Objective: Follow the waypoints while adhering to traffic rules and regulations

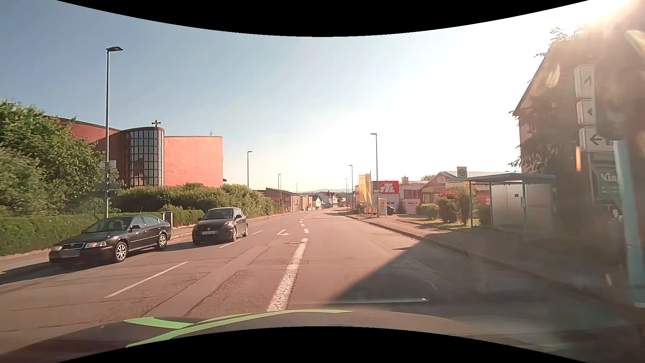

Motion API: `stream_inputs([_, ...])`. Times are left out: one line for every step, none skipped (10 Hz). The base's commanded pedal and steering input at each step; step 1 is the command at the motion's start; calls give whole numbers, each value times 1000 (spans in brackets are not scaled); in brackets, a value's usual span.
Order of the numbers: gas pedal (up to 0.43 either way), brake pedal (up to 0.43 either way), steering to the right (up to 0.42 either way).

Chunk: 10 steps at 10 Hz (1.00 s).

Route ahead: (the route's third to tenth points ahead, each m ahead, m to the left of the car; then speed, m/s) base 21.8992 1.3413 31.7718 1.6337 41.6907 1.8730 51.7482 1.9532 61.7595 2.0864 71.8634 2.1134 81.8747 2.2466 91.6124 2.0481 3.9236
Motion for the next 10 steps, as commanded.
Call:
stream_inputs([47, 0, 33])
stream_inputs([59, 0, 36])
stream_inputs([59, 0, 40])
stream_inputs([67, 0, 42])
stream_inputs([79, 0, 43])
stream_inputs([79, 0, 44])
stream_inputs([87, 0, 45])
stream_inputs([87, 0, 46])
stream_inputs([87, 0, 46])
stream_inputs([98, 0, 46])
